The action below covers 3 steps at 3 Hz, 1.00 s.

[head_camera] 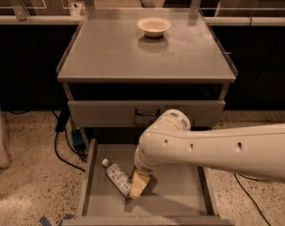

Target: Pick blue plastic bottle from middle drawer and place on counter

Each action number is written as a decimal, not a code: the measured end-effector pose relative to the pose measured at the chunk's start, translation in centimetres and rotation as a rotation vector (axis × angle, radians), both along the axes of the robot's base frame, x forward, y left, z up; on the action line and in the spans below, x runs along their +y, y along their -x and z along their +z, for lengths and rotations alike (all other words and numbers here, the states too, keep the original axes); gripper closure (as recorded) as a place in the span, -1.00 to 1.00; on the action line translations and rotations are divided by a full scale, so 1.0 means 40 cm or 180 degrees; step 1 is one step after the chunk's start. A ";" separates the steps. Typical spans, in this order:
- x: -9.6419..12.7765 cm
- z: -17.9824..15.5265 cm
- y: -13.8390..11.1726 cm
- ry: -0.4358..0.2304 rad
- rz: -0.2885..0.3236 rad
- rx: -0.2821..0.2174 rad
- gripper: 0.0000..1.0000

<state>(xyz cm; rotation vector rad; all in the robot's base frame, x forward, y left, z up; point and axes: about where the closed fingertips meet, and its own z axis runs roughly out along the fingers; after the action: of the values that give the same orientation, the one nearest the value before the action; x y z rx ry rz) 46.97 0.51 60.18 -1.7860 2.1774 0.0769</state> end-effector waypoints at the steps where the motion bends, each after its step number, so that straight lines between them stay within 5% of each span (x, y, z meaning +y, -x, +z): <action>1: 0.075 -0.059 -0.012 -0.0284 0.0079 0.0033 -1.00; 2: 0.141 -0.113 -0.022 -0.0509 0.0128 0.0050 -1.00; 3: 0.172 -0.167 -0.025 -0.0440 0.0194 0.0053 -1.00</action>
Offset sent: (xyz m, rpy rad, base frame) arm 0.0139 0.0850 -0.0687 0.2409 0.0208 0.0541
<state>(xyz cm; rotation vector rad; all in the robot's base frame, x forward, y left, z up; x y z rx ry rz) 47.95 7.40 53.51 -1.7798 2.0745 0.2512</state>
